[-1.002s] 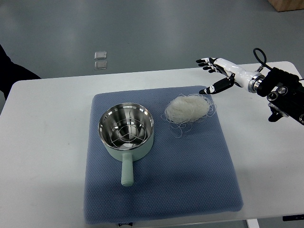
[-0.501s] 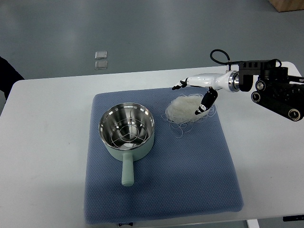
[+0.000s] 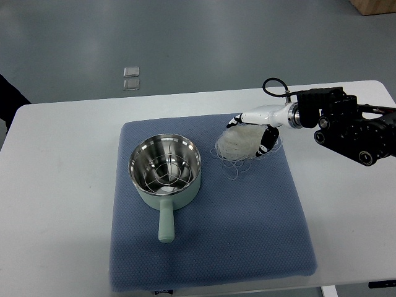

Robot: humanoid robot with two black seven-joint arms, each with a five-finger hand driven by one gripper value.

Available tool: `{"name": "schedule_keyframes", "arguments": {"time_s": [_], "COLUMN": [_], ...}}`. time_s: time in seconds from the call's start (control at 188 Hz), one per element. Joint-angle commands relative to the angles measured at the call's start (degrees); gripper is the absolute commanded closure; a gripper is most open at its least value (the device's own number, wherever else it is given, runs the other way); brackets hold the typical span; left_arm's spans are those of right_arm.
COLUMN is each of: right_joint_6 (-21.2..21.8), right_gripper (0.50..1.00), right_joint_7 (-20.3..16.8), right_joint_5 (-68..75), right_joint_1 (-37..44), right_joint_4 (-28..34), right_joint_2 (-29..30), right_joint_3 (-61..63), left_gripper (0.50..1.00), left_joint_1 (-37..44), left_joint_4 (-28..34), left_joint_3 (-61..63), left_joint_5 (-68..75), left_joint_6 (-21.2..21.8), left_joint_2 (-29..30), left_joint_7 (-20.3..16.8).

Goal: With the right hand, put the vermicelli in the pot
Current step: 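Close the right hand fingers around the vermicelli and lift it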

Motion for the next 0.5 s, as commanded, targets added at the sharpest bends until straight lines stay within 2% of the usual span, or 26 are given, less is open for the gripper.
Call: {"name": "schedule_keyframes", "arguments": {"time_s": [0.0, 0.096, 0.187, 0.229, 0.234, 0.277, 0.336, 0.352, 0.357, 0.362, 0.496], "right_joint_6": [-2.1, -3.4, -3.7, -3.6, -3.6, -3.6, -3.6, -3.6, -3.6, -3.6, -3.8], "right_gripper": [0.581, 0.603, 0.687, 0.748, 0.770, 0.842, 0.916, 0.967, 0.967, 0.993, 1.000], "right_joint_7": [-0.1, -0.1, -0.1, -0.1, -0.1, -0.1, -0.1, -0.1, -0.1, -0.2, -1.5], "right_joint_5": [-0.7, -0.7, -0.7, -0.7, -0.7, -0.8, -0.8, -0.8, -0.8, -0.8, -0.7], "right_joint_1": [-0.2, -0.1, -0.2, -0.3, -0.3, -0.3, -0.3, -0.3, -0.3, -0.2, -0.1], "right_joint_4": [-1.5, -1.8, -1.8, -1.8, -1.8, -1.9, -2.0, -2.0, -2.0, -2.0, -1.9], "right_joint_2": [0.6, 1.2, 1.9, 2.0, 2.0, 2.0, 2.0, 2.0, 2.0, 2.0, 1.8], "right_joint_3": [-1.1, -2.0, -2.1, -2.3, -2.4, -2.8, -3.6, -4.0, -4.0, -4.2, -4.3], "left_gripper": [0.500, 0.500, 0.500, 0.500, 0.500, 0.500, 0.500, 0.500, 0.500, 0.500, 0.500], "left_joint_1": [0.0, 0.0, 0.0, 0.0, 0.0, 0.0, 0.0, 0.0, 0.0, 0.0, 0.0], "left_joint_4": [0.0, -0.1, -0.1, -0.1, -0.1, -0.1, -0.1, -0.1, -0.1, -0.1, -0.1], "left_joint_3": [0.0, 0.0, 0.0, 0.1, 0.1, 0.1, 0.1, 0.1, 0.1, 0.1, 0.1], "left_joint_5": [0.0, 0.0, 0.0, 0.0, 0.0, 0.0, 0.0, 0.0, 0.0, 0.0, 0.0], "left_joint_6": [0.0, 0.0, 0.0, 0.0, 0.0, 0.0, 0.0, 0.0, 0.0, 0.0, 0.0], "left_joint_2": [0.0, 0.0, 0.0, 0.0, 0.0, 0.0, 0.0, 0.0, 0.0, 0.0, 0.0], "left_joint_7": [0.0, 0.0, 0.0, 0.0, 0.0, 0.0, 0.0, 0.0, 0.0, 0.0, 0.0]}}
